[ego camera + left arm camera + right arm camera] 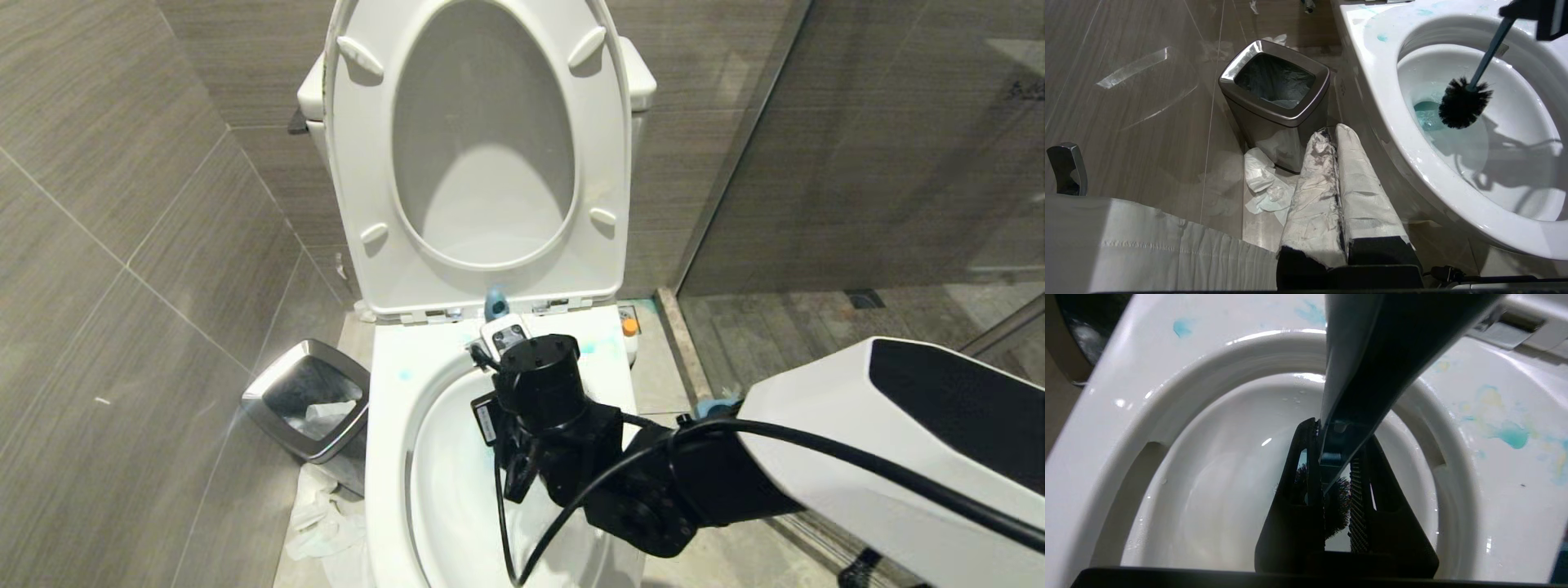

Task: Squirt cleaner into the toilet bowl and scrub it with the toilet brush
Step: Scrub the toilet bowl

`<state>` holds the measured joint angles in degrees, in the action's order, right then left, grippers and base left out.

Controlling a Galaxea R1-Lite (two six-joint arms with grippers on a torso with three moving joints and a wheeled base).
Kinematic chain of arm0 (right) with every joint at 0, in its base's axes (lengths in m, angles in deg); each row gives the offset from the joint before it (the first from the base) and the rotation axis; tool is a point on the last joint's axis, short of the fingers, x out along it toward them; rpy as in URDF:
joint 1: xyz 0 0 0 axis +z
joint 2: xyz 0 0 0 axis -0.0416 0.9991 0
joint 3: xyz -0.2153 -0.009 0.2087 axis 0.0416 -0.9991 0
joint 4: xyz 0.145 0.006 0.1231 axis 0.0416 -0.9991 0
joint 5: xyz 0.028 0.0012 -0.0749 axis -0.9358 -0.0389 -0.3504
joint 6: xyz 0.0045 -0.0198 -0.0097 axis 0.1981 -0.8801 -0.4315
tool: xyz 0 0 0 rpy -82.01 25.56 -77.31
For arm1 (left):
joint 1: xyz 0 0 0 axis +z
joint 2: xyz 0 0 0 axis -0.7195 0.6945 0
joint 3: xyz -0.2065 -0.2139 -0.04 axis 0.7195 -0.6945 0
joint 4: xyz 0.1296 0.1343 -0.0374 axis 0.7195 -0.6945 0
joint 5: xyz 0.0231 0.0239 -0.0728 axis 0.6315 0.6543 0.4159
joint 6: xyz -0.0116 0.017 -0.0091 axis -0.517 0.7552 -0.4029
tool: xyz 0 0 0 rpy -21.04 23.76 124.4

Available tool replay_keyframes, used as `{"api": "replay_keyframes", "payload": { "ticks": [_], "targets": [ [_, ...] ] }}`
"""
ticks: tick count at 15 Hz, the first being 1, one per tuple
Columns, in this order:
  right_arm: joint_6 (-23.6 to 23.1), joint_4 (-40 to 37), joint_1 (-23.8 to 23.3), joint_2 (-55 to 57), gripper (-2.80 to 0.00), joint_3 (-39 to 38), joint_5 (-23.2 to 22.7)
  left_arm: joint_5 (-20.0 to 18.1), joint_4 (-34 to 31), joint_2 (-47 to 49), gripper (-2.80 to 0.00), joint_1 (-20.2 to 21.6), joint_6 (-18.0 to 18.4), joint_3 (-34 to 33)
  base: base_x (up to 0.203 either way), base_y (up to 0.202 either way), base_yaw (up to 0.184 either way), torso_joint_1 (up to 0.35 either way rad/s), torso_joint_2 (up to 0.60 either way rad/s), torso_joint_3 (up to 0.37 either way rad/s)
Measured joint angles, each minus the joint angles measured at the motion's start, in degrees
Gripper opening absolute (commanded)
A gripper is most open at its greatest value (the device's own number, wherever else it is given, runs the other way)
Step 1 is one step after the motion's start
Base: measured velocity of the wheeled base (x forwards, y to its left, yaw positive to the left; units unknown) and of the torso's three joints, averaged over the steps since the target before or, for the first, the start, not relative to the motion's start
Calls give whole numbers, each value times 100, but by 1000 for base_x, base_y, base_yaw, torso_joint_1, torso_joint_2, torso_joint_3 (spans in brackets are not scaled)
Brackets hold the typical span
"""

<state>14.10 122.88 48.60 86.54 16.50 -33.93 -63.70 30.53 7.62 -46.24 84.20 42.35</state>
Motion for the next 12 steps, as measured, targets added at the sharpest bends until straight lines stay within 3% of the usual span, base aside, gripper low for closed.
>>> {"api": "replay_keyframes", "payload": {
  "ticks": [7,12],
  "targets": [
    [-181,7,-242,1245,-280,1035,16,-1,2,0,-280,-7,-1,0,0,0,0,0,0,0],
    [-287,-34,-297,1380,-280,1355,55,0,2,0,-280,2,2,0,0,0,0,0,0,0]
  ]
}}
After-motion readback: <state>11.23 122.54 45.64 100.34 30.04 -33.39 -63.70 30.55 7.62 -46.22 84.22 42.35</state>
